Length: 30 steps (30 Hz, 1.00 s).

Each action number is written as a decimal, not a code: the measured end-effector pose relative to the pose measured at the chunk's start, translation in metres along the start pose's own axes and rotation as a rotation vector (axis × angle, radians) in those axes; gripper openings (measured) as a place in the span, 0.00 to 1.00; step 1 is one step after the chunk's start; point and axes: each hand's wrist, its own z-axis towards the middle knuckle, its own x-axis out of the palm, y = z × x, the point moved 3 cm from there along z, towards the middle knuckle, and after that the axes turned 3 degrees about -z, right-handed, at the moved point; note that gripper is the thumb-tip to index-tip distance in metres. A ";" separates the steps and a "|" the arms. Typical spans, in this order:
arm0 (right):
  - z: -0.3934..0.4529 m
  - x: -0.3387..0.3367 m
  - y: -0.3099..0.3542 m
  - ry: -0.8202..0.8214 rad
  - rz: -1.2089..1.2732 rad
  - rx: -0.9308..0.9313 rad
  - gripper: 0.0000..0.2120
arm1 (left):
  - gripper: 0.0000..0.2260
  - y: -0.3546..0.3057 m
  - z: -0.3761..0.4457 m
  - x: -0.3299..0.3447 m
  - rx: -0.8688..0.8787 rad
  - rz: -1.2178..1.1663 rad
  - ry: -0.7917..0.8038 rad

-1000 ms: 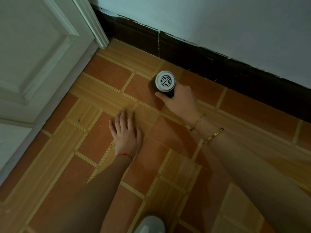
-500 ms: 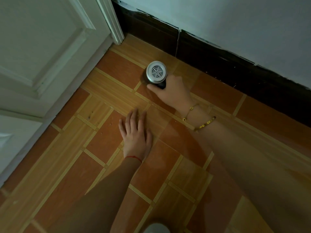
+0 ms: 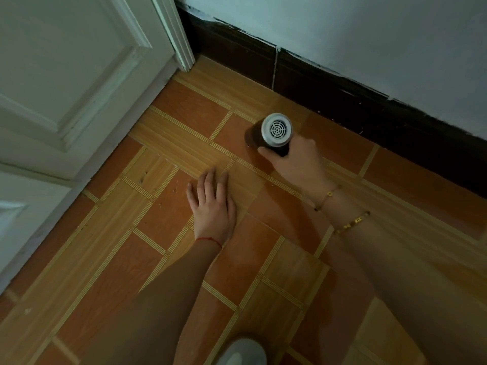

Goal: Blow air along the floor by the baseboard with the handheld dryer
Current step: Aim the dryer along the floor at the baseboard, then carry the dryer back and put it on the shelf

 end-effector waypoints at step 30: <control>-0.157 -0.081 -0.065 0.123 1.145 0.577 0.16 | 0.24 -0.146 -0.011 -0.059 -0.586 -1.411 0.593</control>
